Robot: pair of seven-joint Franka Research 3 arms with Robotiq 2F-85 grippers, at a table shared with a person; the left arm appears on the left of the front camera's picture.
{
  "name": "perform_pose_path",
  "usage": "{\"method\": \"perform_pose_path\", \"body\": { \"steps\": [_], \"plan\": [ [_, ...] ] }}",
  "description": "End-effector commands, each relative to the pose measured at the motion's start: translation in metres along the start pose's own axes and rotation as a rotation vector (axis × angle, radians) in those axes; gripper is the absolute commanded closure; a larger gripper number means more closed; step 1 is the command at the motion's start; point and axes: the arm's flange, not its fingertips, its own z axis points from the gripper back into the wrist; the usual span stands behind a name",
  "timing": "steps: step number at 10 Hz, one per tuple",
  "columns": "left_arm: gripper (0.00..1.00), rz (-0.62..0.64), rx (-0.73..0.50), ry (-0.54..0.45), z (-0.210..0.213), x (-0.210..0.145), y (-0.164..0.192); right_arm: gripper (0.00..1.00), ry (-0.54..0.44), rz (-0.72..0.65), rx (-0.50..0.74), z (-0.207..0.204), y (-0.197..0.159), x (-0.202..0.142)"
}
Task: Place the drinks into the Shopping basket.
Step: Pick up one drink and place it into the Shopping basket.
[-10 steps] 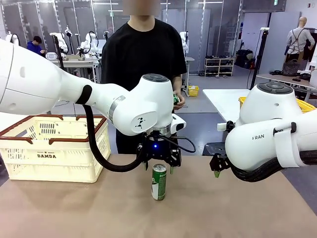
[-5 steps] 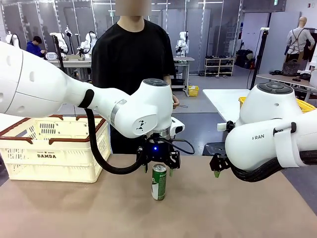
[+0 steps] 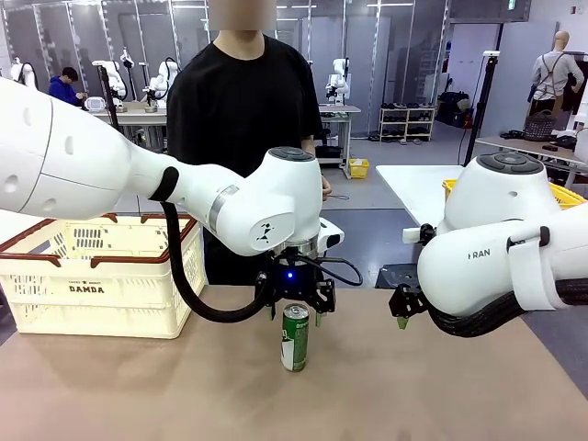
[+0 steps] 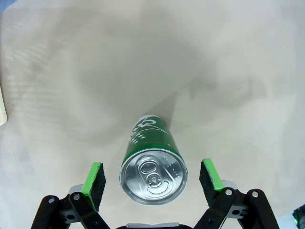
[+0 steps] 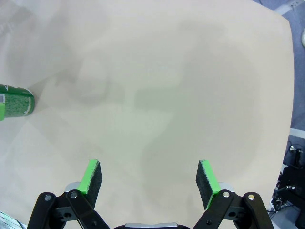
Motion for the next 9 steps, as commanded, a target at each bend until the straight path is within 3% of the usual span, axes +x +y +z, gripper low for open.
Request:
{"method": "perform_pose_path", "body": {
  "steps": [1, 4, 5, 6, 7, 8, 9],
  "plan": [
    [0.1, 0.003, 0.022, 0.016, 0.0008, 0.0059, -0.0046, 0.0, -0.007, 0.008, -0.005, -0.0015, -0.0012, -0.0008],
    [0.38, -0.009, 0.015, 0.028, -0.0017, 0.0069, -0.0058, 0.0, -0.007, 0.008, -0.005, -0.0015, -0.0012, -0.0008],
    [0.36, -0.007, 0.019, 0.035, -0.003, 0.0073, -0.0061, 0.0, -0.007, 0.008, -0.005, -0.0015, -0.0012, -0.0008],
    [0.57, -0.007, 0.02, 0.045, -0.0043, 0.0072, -0.0066, 0.0, -0.007, 0.008, -0.005, -0.0015, -0.0012, -0.0008],
    [0.55, -0.006, 0.021, 0.054, -0.0044, 0.0065, -0.0077, 0.0, -0.007, 0.008, -0.005, -0.0015, -0.0012, -0.0008],
    [0.76, -0.007, 0.027, 0.055, -0.0036, 0.0057, -0.0084, 0.0, -0.007, 0.008, -0.005, -0.0015, -0.0012, -0.0008],
    [0.74, -0.001, 0.026, 0.05, -0.0022, 0.0053, -0.0078, 0.0, -0.007, 0.008, -0.005, -0.0015, -0.0012, -0.0008]
  ]
}}
